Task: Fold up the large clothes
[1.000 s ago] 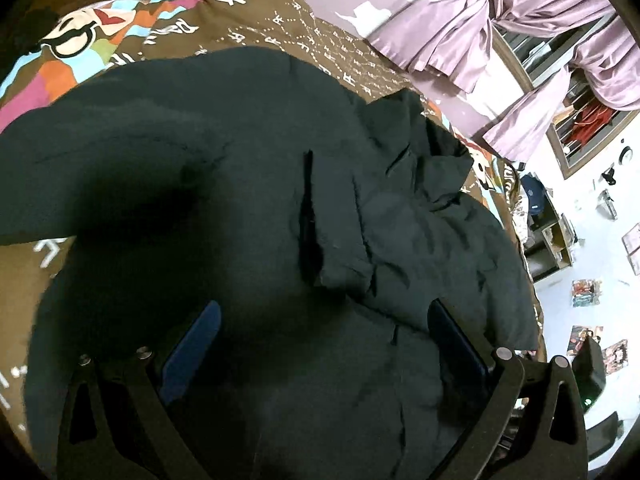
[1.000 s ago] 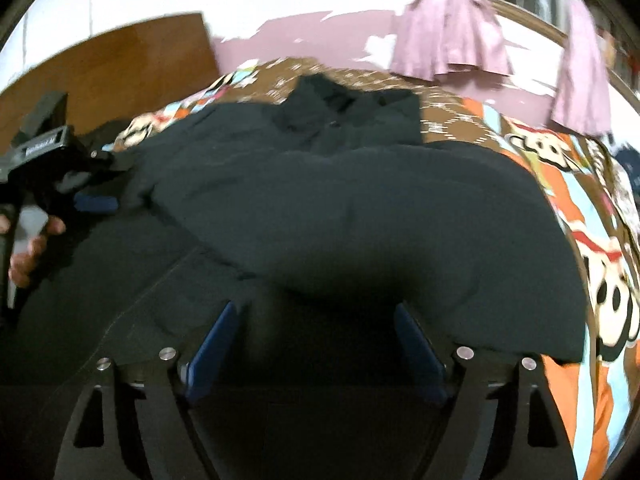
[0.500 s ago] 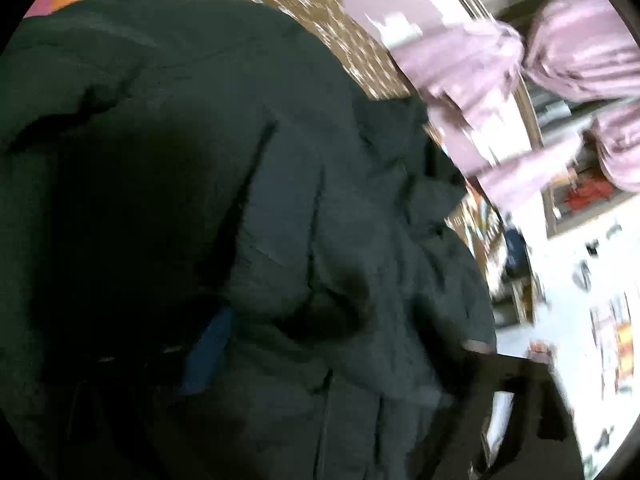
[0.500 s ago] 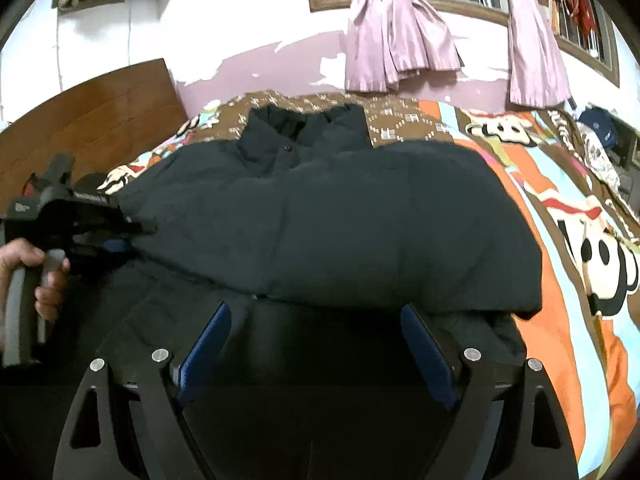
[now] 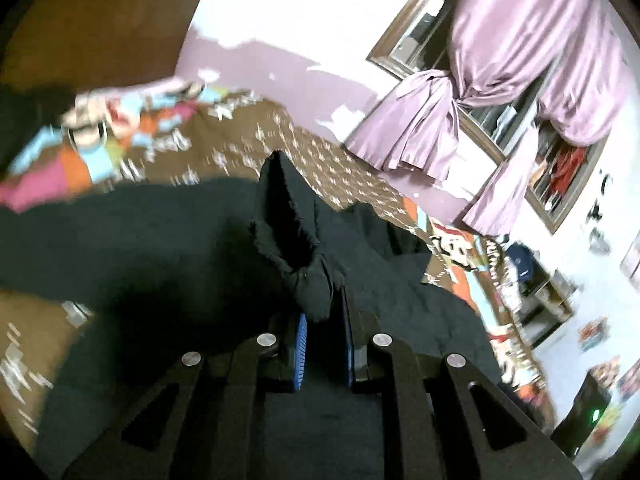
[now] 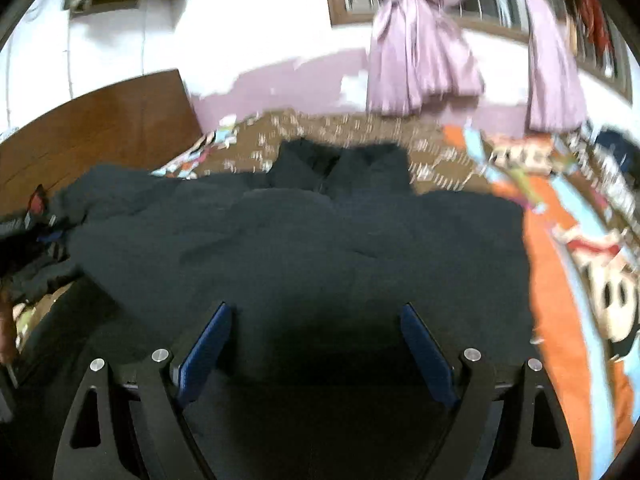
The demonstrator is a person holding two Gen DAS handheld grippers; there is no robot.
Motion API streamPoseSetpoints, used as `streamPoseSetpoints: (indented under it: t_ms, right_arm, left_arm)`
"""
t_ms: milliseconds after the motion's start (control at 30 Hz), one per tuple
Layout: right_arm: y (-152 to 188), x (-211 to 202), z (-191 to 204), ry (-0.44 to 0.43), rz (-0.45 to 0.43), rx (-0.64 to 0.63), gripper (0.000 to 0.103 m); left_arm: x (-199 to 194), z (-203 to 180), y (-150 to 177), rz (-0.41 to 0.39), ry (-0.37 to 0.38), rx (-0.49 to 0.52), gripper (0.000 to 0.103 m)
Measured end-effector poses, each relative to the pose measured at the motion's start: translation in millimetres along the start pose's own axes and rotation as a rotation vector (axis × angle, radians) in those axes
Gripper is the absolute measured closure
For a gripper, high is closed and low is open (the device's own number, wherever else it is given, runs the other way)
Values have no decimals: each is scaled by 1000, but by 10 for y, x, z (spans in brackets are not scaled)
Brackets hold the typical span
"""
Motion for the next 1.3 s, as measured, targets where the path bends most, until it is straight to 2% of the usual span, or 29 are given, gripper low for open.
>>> streamPoseSetpoints:
  t_ms: [100, 233, 333, 467, 567, 667, 700, 733, 767, 833, 867, 1000, 1067, 1167, 1233, 1300]
  right_arm:
    - [46, 269, -42, -34, 50, 75, 17]
    - [201, 625, -116, 46, 150, 1, 14]
    - [299, 752, -141, 104, 180, -79, 10]
    - [382, 822, -163, 155, 191, -114, 10]
    - [416, 817, -181, 176, 180, -133, 10]
    - [420, 813, -153, 187, 168, -145, 10]
    - [431, 809, -134, 189, 165, -147, 9]
    - [430, 804, -132, 191, 161, -149, 9]
    - [427, 797, -129, 197, 157, -151, 8]
    - [423, 782, -115, 214, 148, -160, 6]
    - [417, 779, -111, 225, 143, -166, 4]
    - [401, 763, -97, 269, 138, -182, 1]
    - [356, 702, -88, 278, 123, -160, 1]
    - [142, 509, 95, 206, 10, -111, 1]
    - [-22, 465, 258, 157, -32, -85, 1]
    - [-168, 512, 487, 78, -43, -88, 1]
  left_arm:
    - [115, 202, 85, 18, -75, 25, 91]
    - [383, 420, 411, 96, -162, 20, 91]
    - [629, 531, 668, 190, -211, 34, 91]
    - [713, 620, 806, 226, -213, 42, 87]
    - [680, 635, 798, 237, -183, 37, 84]
    - [568, 667, 753, 248, -138, 5, 73]
    - [519, 669, 694, 248, -133, -7, 64]
    - [441, 699, 655, 238, -126, -24, 54]
    - [366, 714, 598, 226, -116, -38, 49]
    - [162, 813, 542, 193, -95, -80, 28]
    - [95, 864, 517, 186, -93, -96, 25]
    - [-166, 1325, 445, 184, -114, -190, 22]
    - [-225, 1651, 419, 198, -156, -252, 22]
    - [-266, 2244, 355, 204, -217, -388, 22]
    - [-299, 2683, 296, 186, -269, -503, 22]
    - [-307, 2936, 208, 159, -264, -563, 22]
Point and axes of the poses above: each gripper's, at about its wrist camera, not at the fingertips, and x roughly the way its jaws point, z to its left, y to its underside, the point moved 9 cm from there along x, roughly the way its jaws point, and after that the axes turned 14 degrees about -y, right-handed, at the moved point
